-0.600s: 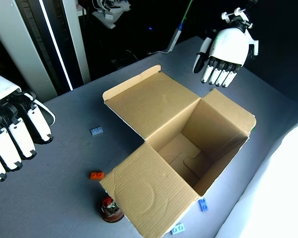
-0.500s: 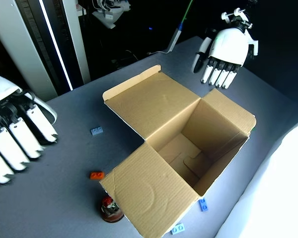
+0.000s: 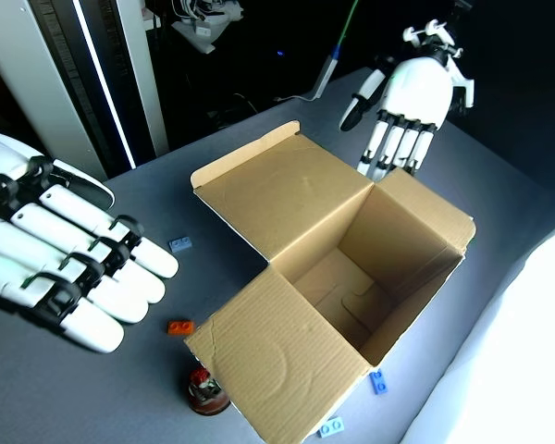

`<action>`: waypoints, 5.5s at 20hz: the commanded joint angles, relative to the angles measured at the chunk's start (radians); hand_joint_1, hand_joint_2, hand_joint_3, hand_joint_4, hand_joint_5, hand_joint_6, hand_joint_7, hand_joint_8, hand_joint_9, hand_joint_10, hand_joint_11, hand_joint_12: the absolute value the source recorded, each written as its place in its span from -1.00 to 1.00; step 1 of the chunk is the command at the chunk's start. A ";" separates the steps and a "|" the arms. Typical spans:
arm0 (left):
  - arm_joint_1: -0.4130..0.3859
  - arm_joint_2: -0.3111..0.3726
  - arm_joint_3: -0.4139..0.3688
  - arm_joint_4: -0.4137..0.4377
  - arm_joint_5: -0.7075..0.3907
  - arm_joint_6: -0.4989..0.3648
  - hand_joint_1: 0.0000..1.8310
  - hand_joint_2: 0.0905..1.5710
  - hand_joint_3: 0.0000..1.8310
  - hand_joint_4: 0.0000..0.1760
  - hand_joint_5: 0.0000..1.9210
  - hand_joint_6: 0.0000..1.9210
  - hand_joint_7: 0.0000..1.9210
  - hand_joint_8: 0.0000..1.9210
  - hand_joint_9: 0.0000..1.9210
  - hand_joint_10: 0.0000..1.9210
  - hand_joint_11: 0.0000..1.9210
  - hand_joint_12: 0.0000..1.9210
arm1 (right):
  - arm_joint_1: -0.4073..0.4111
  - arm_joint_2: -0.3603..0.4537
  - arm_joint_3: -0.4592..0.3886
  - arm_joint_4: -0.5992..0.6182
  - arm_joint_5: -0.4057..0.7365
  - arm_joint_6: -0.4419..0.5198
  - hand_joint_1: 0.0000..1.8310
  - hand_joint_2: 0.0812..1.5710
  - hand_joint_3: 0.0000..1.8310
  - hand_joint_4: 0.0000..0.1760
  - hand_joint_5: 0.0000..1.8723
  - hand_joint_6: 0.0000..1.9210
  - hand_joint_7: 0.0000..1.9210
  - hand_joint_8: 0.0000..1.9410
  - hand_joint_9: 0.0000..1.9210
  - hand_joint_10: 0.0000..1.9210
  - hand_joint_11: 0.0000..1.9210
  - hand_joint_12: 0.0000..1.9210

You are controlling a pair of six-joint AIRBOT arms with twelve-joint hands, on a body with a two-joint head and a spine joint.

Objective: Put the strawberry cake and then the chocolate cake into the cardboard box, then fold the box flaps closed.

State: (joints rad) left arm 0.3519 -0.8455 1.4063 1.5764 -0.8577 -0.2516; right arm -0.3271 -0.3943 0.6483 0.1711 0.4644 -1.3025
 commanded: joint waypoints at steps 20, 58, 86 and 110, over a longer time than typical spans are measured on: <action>0.022 -0.158 0.185 -0.023 0.222 -0.029 0.22 0.27 -0.99 -0.41 -1.00 -1.00 -0.96 -1.00 -0.95 -1.00 -1.00 -0.75 | 0.010 0.006 0.001 0.059 0.071 -0.005 -0.44 0.28 -1.00 -1.00 -0.88 -0.99 -0.86 -1.00 -0.87 -1.00 -1.00 -0.50; 0.096 -0.325 0.324 0.011 0.311 -0.132 0.42 0.30 -1.00 -0.26 -0.48 -0.98 -0.50 -0.96 -0.63 -0.31 -0.94 0.54 | 0.009 0.002 0.001 0.059 0.075 -0.022 -0.43 0.32 -1.00 -1.00 -0.89 -0.99 -0.86 -1.00 -0.87 -1.00 -1.00 -0.61; -0.100 -0.260 0.334 0.109 0.145 -0.203 0.40 0.70 -1.00 -1.00 -0.42 0.54 -0.49 0.87 -0.43 0.91 -0.57 1.00 | 0.009 0.000 0.001 0.059 0.069 -0.028 -0.46 0.31 -1.00 -1.00 -0.90 -1.00 -0.86 -1.00 -0.86 -1.00 -1.00 -0.47; -0.393 -0.231 0.418 0.223 0.058 -0.221 0.40 0.68 -1.00 -1.00 -0.41 0.52 -0.46 0.82 -0.38 0.87 -0.52 1.00 | 0.003 -0.002 0.001 0.059 0.070 -0.029 -0.33 0.35 -1.00 -1.00 -0.91 -1.00 -0.84 -1.00 -0.86 -1.00 -1.00 -0.65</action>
State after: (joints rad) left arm -0.0280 -1.0920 1.8179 1.8595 -0.8116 -0.4763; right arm -0.3298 -0.4049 0.6483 0.2317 0.4202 -1.3262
